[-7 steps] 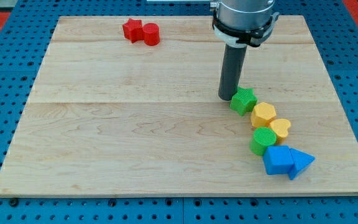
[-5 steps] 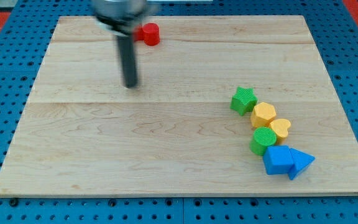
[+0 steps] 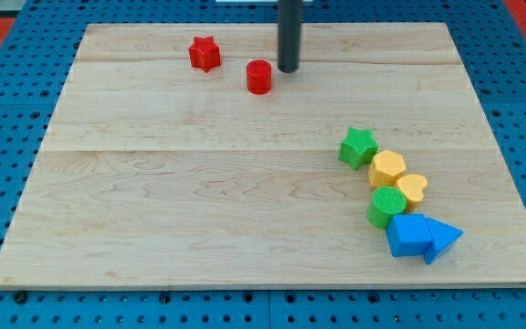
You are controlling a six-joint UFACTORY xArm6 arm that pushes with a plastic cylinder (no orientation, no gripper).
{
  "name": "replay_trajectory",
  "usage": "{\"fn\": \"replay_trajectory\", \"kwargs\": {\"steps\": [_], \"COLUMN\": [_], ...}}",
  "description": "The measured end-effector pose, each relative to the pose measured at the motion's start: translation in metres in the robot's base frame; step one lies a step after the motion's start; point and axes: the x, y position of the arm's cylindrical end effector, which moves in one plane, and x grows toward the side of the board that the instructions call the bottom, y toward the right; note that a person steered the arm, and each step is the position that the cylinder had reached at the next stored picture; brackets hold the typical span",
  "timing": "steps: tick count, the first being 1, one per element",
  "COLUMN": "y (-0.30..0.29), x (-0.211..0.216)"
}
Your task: Move the red circle diagonally to the green star
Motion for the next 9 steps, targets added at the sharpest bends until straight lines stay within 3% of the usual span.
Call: {"fn": "replay_trajectory", "kwargs": {"steps": [1, 2, 3, 4, 6, 7, 8, 9], "y": [0.005, -0.082, -0.086, -0.025, -0.015, 0.058, 0.057, 0.075], "x": [-0.066, -0.044, 0.014, 0.037, -0.026, -0.003, 0.073, 0.097]}}
